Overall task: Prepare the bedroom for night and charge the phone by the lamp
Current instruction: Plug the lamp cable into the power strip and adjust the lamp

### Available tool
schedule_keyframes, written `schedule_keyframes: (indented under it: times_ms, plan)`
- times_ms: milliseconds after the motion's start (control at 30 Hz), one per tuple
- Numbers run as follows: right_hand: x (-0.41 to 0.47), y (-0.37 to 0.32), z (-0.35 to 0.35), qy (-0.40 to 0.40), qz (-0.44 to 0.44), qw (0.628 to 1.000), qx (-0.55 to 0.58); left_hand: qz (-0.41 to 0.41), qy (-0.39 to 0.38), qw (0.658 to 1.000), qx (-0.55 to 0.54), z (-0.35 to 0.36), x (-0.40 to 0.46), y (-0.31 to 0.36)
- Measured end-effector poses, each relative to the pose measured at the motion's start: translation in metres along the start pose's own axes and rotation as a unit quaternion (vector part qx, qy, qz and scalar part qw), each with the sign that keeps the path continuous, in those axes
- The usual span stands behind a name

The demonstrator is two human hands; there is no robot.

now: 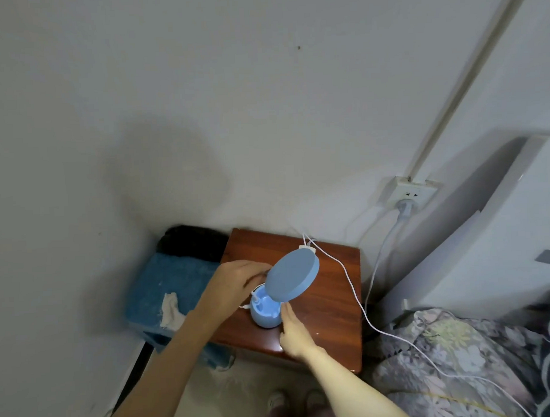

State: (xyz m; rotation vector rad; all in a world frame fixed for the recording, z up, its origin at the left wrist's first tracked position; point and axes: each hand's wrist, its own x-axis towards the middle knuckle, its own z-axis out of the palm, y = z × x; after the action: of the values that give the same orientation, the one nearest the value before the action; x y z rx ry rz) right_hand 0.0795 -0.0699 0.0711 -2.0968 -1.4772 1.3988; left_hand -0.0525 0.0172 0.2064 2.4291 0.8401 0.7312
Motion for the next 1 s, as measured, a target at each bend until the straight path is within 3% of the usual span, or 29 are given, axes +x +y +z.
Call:
schedule_keyframes:
  times_ms: [333, 467, 733, 1000]
  plan:
    - [0.013, 0.012, 0.011, 0.026, -0.012, 0.974, -0.226, -0.056, 0.008, 0.997, -0.044, -0.009, 0.001, -0.015]
    - [0.015, 0.011, 0.013, 0.016, -0.003, 0.973, -0.232, -0.110, 0.042, 0.993, -0.026, -0.021, -0.003, -0.044]
    - [0.013, 0.012, 0.008, 0.008, -0.015, 0.972, -0.236, -0.089, 0.047, 0.993, -0.054, -0.016, -0.006, -0.039]
    - [0.006, 0.009, 0.001, 0.052, -0.048, 0.984, -0.161, -0.112, 0.036, 0.991, -0.057, -0.015, -0.014, -0.043]
